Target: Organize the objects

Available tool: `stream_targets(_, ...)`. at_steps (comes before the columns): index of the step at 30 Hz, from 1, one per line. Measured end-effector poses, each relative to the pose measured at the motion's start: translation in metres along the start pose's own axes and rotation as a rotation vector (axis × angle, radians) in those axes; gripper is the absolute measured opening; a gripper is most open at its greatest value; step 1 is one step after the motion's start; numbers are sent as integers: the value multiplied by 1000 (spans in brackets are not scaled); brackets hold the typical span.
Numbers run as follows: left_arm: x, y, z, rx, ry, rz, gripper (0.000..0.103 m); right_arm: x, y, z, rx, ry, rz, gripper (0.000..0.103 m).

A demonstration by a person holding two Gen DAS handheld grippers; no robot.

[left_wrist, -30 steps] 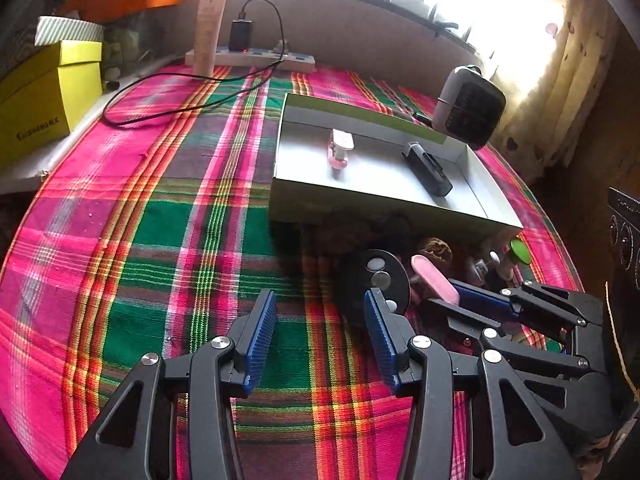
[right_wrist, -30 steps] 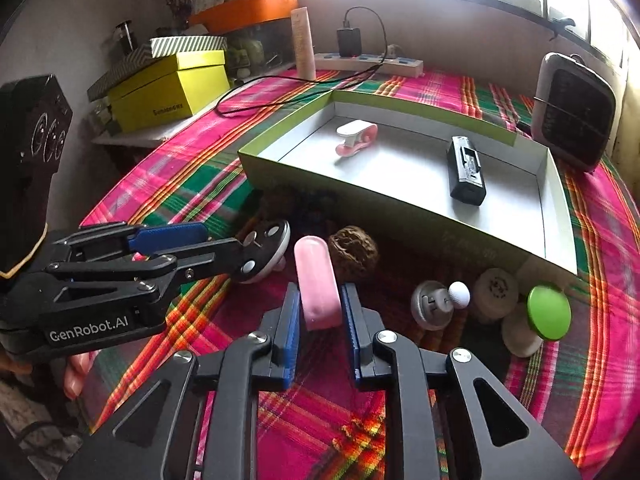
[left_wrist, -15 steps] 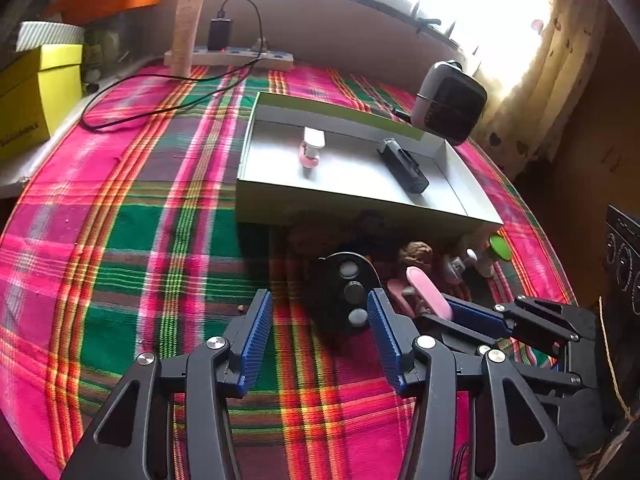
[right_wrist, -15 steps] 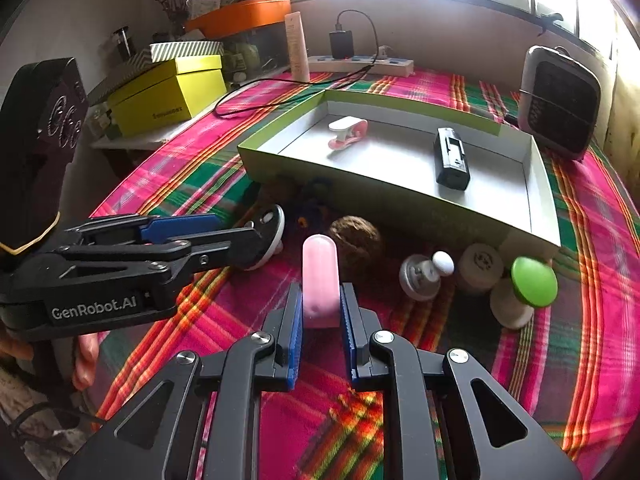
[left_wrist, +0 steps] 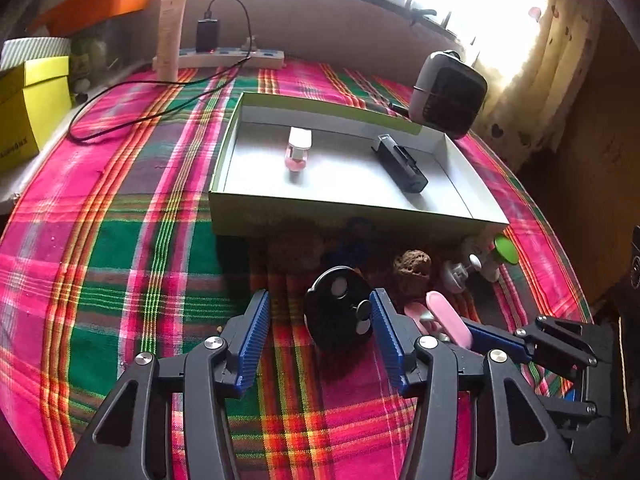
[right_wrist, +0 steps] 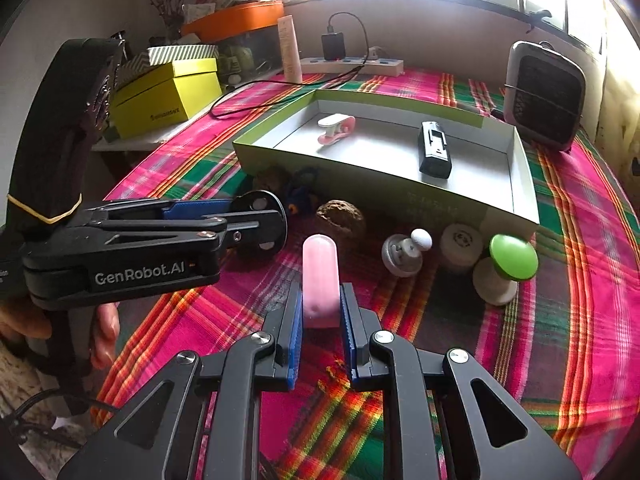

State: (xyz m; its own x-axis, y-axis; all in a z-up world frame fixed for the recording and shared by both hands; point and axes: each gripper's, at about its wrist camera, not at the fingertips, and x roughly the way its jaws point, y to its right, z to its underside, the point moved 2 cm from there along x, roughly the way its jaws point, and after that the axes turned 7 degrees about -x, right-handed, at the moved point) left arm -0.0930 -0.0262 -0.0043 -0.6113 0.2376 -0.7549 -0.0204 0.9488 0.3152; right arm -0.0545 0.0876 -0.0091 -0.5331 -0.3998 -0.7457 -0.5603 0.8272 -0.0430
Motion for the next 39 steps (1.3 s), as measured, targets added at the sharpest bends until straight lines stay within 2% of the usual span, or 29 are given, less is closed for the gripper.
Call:
stream_targets(12,1,-2,-1,-25,21,0,47,-1,1,1,9,4,1,18)
stream_targets(16,2,-2,-1,-23,23,-8,35,-1,1,1,9,5,3,18)
stream_targets(21,1,-4,-1,-28,24,-11,28,-1,1,1,8,3,2,18)
stream_targets(39,-5,-1,2,-7,33,-16,28,-4,2,0,13,18,1,18)
